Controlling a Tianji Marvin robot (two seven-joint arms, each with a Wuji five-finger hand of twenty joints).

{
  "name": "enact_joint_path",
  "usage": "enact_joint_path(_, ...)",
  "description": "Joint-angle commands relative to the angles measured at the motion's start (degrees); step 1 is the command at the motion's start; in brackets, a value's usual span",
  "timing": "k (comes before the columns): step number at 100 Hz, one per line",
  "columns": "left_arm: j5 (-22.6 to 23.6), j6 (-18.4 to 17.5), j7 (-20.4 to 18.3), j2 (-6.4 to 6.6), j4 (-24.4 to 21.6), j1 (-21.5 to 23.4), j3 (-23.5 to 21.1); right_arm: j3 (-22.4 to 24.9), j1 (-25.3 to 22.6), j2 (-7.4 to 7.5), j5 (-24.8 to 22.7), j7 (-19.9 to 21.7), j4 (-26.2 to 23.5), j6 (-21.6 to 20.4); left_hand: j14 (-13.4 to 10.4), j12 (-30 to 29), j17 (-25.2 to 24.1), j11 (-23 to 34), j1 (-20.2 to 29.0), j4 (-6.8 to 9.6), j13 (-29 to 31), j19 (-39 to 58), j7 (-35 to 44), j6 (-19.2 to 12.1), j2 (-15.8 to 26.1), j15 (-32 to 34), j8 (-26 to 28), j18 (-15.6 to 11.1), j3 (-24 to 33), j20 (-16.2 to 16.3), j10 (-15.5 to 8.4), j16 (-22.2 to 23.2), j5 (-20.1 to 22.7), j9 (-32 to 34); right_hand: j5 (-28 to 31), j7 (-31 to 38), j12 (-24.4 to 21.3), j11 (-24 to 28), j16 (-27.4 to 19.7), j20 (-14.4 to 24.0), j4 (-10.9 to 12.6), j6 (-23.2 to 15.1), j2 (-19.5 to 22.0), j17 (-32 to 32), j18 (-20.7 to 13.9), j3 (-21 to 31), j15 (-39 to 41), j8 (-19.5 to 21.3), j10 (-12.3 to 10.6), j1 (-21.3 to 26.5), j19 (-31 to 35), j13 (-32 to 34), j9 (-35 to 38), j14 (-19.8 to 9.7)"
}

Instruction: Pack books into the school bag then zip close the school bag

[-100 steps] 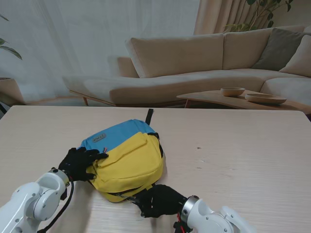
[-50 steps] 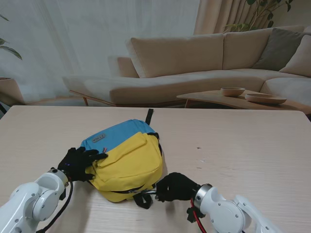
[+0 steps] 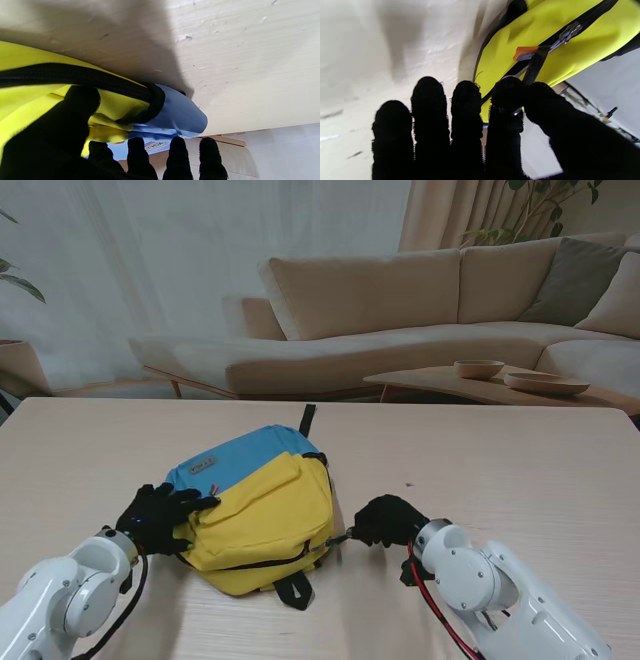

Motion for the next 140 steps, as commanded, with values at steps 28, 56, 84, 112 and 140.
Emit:
enact_joint_path(28, 0.9, 0.1, -1.7, 0.27, 0.2, 1.2, -0.7, -2.8, 8.1, -2.24, 1.3, -4.7, 8.1, 5.3, -1.3, 1.2, -0.7, 0.7, 3.9, -0.16, -1.3, -2.7, 1.5, 1.9, -2.1, -1.5, -0.8, -0.9, 4.7, 0.1, 0.4, 0.3, 0.5, -1.5, 2.3, 1.5, 0.7, -0.1, 0.1, 1.1, 1.3, 1.9, 0.1, -0.3, 0.5, -1.4, 0.4, 0.8, 0.9, -2.6, 2.7, 1.2, -0.3, 0.5)
enact_joint_path(56, 1.0, -0.6, -1.4, 0.29, 0.2, 1.3, -1.0, -5.6, 12.6, -3.57, 2.5, -7.8, 13.1, 7.8, -1.3, 1.2, -0.7, 0.8, 3.9, -0.13, -1.3, -2.8, 1.5, 1.9, -2.0, -1.5, -1.2, -0.9, 4.6, 0.1, 0.3, 0.3, 0.5, -1.4, -0.6, 0.8, 0.0, -1.3, 0.1, 0.8, -1.6, 1.3, -1.6, -1.9, 0.3, -0.7, -1.5, -3.5, 0.9, -1.5, 1.3, -0.7, -2.4, 0.5)
enact_joint_path(84, -6.9, 0.2, -3.0, -0.2, -2.9, 1.7, -1.4, -2.3, 9.2, -2.5, 1.3, -5.8, 10.1, 4.6, 0.5, 0.5, -1.4, 2.9, 2.1, 0.5, -1.5, -5.1, 6.7, 3.5, 2.6, -1.5, 9.7, 0.9, -1.8, 0.1, 4.4, 0.2, -0.3, -0.8, -0.5, 1.1, -0.3, -1.3, 0.2, 0.8, -1.4, 1.4, -1.2, -1.9, 0.3, -0.6, -1.7, -4.2, 1.0, -1.7, 1.2, -0.6, -2.3, 0.6)
enact_joint_path(112, -11.9, 0.0, -4.9, -0.47, -8.0, 1.2, -1.2, -1.5, 8.1, -2.14, 0.8, -5.0, 8.9, 3.1, 1.9, -0.9, -1.4, 3.8, 1.6, 1.09, -1.3, -5.9, 7.6, 5.7, 4.3, -1.1, 9.6, 2.0, -6.4, 1.4, 6.1, -0.1, 0.1, -0.3, -0.6, 1.3, -0.4, -1.3, 0.3, 0.9, -1.4, 1.3, -1.2, -1.9, 0.3, -0.7, -1.7, -4.6, 1.0, -1.6, 1.2, -0.6, -2.3, 0.6)
enact_joint_path(140, -16.6, 6.5, -4.3, -0.81, -3.5, -7.1, 6.9, 0.8, 5.1, -1.59, 0.9, -3.7, 6.4, 0.7, 2.5, -3.9, -1.7, 1.4, 0.6, 1.38, -2.0, -10.1, 2.7, 8.9, 5.0, -3.5, 4.5, 2.5, -9.2, -0.1, 7.4, -2.9, -0.1, -1.3, -0.4, 1.5, -0.5, -1.2, 0.3, 0.9, -1.2, 1.6, -1.0, -1.7, 0.5, -0.6, -1.8, -4.8, 1.1, -1.7, 1.2, -0.2, -2.0, 0.7)
